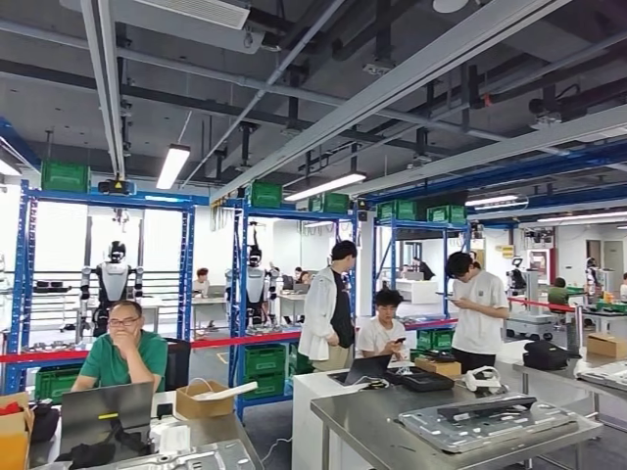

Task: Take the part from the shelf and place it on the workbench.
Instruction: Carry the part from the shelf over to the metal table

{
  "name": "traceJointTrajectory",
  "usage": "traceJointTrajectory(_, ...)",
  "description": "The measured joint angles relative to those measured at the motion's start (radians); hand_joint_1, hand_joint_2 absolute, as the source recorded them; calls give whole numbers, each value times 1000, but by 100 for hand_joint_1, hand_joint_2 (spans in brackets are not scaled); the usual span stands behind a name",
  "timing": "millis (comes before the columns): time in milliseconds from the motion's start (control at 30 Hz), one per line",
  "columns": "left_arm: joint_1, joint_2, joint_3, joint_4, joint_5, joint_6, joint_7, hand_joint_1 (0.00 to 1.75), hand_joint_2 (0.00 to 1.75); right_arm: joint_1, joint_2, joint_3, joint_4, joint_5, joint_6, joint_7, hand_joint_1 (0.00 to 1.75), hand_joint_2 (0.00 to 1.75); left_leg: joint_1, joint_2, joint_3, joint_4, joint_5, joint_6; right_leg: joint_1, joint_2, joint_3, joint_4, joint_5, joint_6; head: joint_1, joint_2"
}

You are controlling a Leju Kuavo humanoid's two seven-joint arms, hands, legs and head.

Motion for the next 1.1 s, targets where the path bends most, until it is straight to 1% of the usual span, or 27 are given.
traceJointTrajectory(67,-2,1,0,0,0,0,0,0,175,0,1,-1,-1,0,0,0,175,175,1,49,-39,86,-53,-9,-2,-26,5,-10,5,0,0,0)
traceJointTrajectory(100,-3,1,0,0,0,0,0,0,175,1,1,-1,-2,0,0,0,175,175,5,65,-67,148,-82,-15,-2,-40,5,-11,4,0,0,0)
traceJointTrajectory(133,-3,1,0,0,0,0,0,0,175,3,0,-1,-2,0,0,0,175,175,11,73,-89,200,-101,-22,-2,-54,5,-10,3,1,0,0)
traceJointTrajectory(167,-1,1,0,0,0,0,0,0,175,5,-1,-1,-2,1,0,0,175,175,17,78,-99,225,-103,-28,-2,-67,5,-10,2,3,0,0)
traceJointTrajectory(200,0,1,0,0,0,0,1,0,175,7,-1,-1,-2,1,0,0,175,175,23,83,-91,212,-88,-34,-3,-80,5,-9,0,6,0,0)
traceJointTrajectory(233,0,2,0,0,0,-1,2,0,175,7,-1,0,-2,1,0,0,175,175,28,92,-64,165,-60,-40,-5,-91,6,-6,-3,11,0,0)
traceJointTrajectory(267,-1,3,0,0,0,-2,5,0,175,7,-1,0,-2,0,0,0,175,175,31,112,-30,100,-33,-47,-6,-101,6,-1,-8,18,0,0)
traceJointTrajectory(300,-4,3,0,0,0,-4,8,0,175,7,0,-1,-2,0,0,0,175,175,31,128,-1,44,-14,-47,-5,-110,5,5,-13,26,0,0)
traceJointTrajectory(333,-6,3,0,0,0,-5,12,0,175,6,0,-1,-2,0,0,0,175,175,28,141,17,7,-4,-42,-3,-117,4,11,-18,33,0,0)
traceJointTrajectory(367,-9,4,0,0,0,-7,15,0,175,5,0,-1,-3,0,0,0,175,175,24,147,24,-9,-5,-34,-2,-123,4,15,-22,39,0,0)
traceJointTrajectory(433,-10,6,0,0,0,-8,17,0,175,5,0,0,-3,0,0,0,175,175,16,130,21,-9,-5,-13,-4,-135,6,15,-23,45,-1,0)
traceJointTrajectory(467,-10,7,0,0,0,-8,18,0,175,5,0,0,-3,0,0,0,175,175,15,122,21,-10,-4,-6,-7,-131,7,19,-30,49,-1,0)
traceJointTrajectory(500,-11,8,0,0,0,-8,18,0,175,4,0,0,-4,0,0,0,175,175,15,113,21,-11,-3,0,-10,-118,2,35,-44,52,-1,0)
traceJointTrajectory(533,-12,9,0,0,0,-8,18,0,175,4,0,0,-5,0,0,0,175,175,15,104,22,-12,-2,7,-13,-97,-12,71,-69,54,-1,0)
traceJointTrajectory(600,-14,10,0,0,0,-8,18,0,175,4,-2,-1,-5,0,0,0,175,175,12,84,22,-12,-1,15,-13,-55,-71,201,-134,51,-1,0)
traceJointTrajectory(633,-15,11,0,0,0,-8,18,0,175,5,-4,-1,-5,0,0,0,175,175,9,73,22,-12,-1,17,-12,-47,-105,268,-157,48,-1,0)
traceJointTrajectory(667,-15,11,0,0,0,-8,18,0,175,6,-7,-1,-4,0,0,0,175,175,6,61,22,-12,-1,19,-10,-43,-128,309,-163,44,-1,0)
traceJointTrajectory(700,-14,12,0,0,0,-8,18,0,175,7,-8,-1,-4,0,0,0,175,175,3,48,22,-12,0,20,-7,-39,-135,312,-149,38,-1,0)
traceJointTrajectory(733,-13,12,0,0,0,-8,18,0,175,8,-9,-1,-4,0,0,0,175,175,1,35,23,-11,0,20,-3,-33,-122,273,-116,31,-1,0)
traceJointTrajectory(800,-14,12,0,0,0,-8,18,0,175,8,-9,-1,-5,0,0,0,175,175,0,10,25,-12,1,20,4,7,-66,136,-37,16,-1,0)
traceJointTrajectory(833,-15,11,0,0,0,-8,18,0,175,7,-9,-1,-5,0,0,0,175,175,2,-1,25,-11,2,19,6,28,-42,82,-12,10,-1,0)
traceJointTrajectory(867,-15,10,0,0,0,-8,19,0,175,7,-9,-1,-5,-1,0,0,175,175,5,-11,22,-12,4,17,8,42,-30,52,-2,7,-1,0)
traceJointTrajectory(900,-15,10,0,0,0,-8,19,0,175,6,-9,-1,-5,0,0,0,175,175,7,-20,20,-13,6,13,9,44,-27,43,-3,6,-1,0)
traceJointTrajectory(933,-13,10,0,0,0,-7,20,0,175,6,-8,-1,-5,0,0,0,175,175,10,-29,17,-16,9,8,11,35,-24,33,-2,6,-1,0)
traceJointTrajectory(967,-12,10,0,0,0,-6,21,0,175,6,-5,-1,-5,0,0,0,175,175,10,-28,14,-16,9,4,9,23,-20,23,0,5,-1,0)
traceJointTrajectory(1033,-11,11,0,0,-1,-4,23,0,175,4,-1,-1,-5,0,0,0,175,175,4,6,-2,15,-16,-4,4,-3,-10,1,6,2,-1,0)
traceJointTrajectory(1100,-15,12,0,0,-1,-4,24,0,175,2,0,-2,-4,0,0,0,175,175,4,56,-49,120,-75,-12,3,-30,-7,-7,8,-1,-1,0)
